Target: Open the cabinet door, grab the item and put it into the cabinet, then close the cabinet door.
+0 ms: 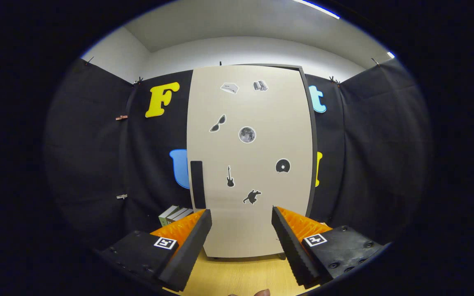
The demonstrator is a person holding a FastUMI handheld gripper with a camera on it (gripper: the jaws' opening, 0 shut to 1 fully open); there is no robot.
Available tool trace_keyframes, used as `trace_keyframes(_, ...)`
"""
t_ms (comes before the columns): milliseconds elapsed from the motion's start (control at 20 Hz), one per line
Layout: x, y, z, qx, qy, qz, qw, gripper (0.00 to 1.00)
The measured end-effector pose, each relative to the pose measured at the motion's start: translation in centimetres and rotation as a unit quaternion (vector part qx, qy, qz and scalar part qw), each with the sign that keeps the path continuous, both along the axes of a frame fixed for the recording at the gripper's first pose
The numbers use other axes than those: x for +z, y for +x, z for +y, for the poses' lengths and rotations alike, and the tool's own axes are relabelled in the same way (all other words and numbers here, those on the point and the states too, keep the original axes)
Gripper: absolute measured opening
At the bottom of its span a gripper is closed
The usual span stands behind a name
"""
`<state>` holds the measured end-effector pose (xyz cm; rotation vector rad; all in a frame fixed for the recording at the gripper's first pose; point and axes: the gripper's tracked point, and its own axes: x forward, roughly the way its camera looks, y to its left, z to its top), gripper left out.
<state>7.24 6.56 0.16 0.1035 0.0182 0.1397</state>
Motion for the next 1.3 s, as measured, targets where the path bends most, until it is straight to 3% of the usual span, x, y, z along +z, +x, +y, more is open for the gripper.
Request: trace_keyframes(1300,0.7,-0.7,0.5,0.002,-0.01,-0.009,1.0,0.96)
